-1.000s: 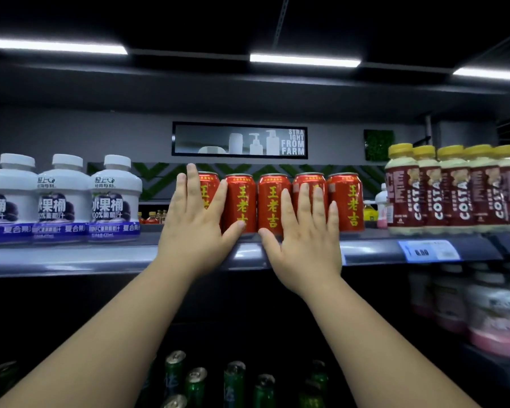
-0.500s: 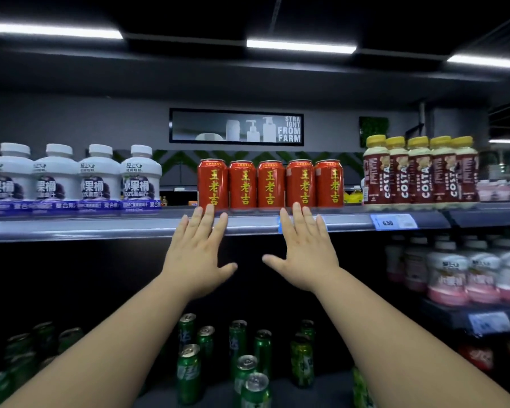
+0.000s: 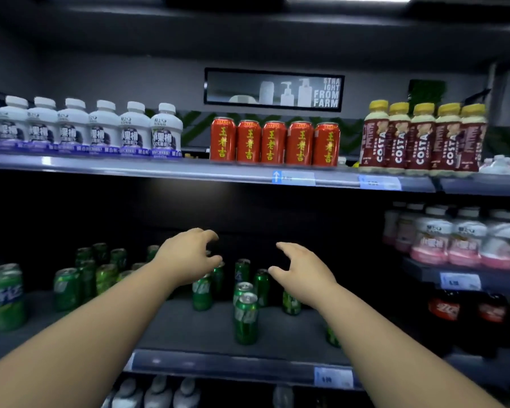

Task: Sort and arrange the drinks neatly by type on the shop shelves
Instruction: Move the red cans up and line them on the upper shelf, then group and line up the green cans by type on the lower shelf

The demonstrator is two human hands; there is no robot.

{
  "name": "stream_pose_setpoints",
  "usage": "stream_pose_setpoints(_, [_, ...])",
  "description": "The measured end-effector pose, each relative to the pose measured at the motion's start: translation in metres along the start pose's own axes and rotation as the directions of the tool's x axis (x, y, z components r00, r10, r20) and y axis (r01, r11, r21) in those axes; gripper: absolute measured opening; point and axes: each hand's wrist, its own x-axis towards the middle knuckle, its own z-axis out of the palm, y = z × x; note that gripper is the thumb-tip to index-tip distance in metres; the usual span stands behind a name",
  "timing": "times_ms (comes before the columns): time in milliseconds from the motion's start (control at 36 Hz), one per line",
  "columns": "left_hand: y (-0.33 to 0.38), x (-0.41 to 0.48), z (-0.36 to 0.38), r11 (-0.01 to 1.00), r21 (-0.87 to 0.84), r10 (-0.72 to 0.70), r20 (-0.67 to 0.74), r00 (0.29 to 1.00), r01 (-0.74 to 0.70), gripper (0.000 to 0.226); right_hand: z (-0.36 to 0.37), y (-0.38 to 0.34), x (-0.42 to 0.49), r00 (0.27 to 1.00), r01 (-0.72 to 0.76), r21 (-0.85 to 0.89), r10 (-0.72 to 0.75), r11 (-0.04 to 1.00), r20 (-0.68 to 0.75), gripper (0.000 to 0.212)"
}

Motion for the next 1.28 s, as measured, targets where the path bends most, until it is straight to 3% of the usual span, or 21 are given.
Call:
stream_pose_setpoints(278, [0.030,-0.105,0.047,0.993,-0.034,-0.097,0.300,0.949,0.113,0.053,0.031,0.024,-0.082,0.963,-0.032,0.043,0.019,0.999,0.267,0.065])
stream_pose_setpoints(694, [0.000,-0.188,0.040,0.974,-0.008,-0.212,0.308,0.928,0.225,0.048,0.068,-0.031,-0.122,0.935,0.119,0.070,-0.135,0.990,0.328,0.064])
stream_pose_setpoints(889, [-0.066,-0.227,0.024,0.950,0.020,-0.303,0.281,0.911,0.310,0.044,0.115,-0.099,-0.110,0.893,0.212,0.087,-0.229,0.973,0.388,0.064])
stream_pose_setpoints(1167, [-0.227,-0.282,-0.014,0.877,0.100,-0.477,0.291,0.830,0.469,0.038,0.200,-0.258,-0.087,0.810,0.297,0.207,-0.360,0.932,0.463,0.062])
stream_pose_setpoints(1278, [-0.290,-0.289,-0.025,0.871,0.117,-0.490,0.297,0.820,0.478,0.048,0.230,-0.317,-0.071,0.792,0.308,0.236,-0.386,0.922,0.473,0.060])
